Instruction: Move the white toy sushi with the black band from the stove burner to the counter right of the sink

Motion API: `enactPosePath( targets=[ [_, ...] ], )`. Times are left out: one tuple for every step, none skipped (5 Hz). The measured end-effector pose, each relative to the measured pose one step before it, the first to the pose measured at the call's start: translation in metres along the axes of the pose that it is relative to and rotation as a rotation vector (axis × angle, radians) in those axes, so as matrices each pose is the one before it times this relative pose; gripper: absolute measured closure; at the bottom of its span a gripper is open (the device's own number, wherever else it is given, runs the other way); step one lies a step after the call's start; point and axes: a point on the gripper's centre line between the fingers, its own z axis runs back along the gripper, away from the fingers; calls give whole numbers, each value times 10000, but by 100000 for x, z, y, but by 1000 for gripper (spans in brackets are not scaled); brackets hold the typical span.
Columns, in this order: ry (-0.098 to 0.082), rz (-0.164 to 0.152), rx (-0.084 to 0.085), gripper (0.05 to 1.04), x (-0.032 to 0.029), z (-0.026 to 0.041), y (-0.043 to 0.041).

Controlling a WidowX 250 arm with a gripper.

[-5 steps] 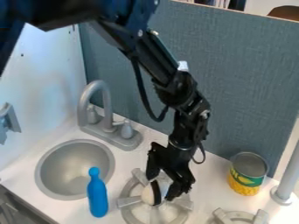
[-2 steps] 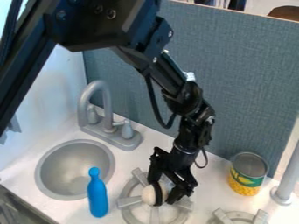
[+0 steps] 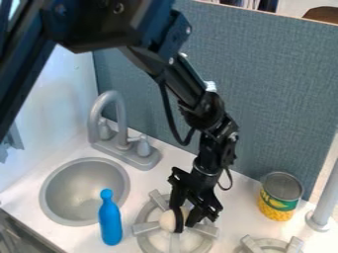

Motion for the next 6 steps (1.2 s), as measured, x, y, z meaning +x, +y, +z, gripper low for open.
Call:
enactPosePath(
  targets=[
    [62,167,-119,486,-527,49,95],
    [1,206,-307,486,-974,487,740],
    [-366,138,-262,486,259,1638,917],
    [-482,227,-62,486,348,1735,1310],
    [37,327,-171,486,-409,646,2277],
    [-147,658,11,486,198,792,3207]
  ],
)
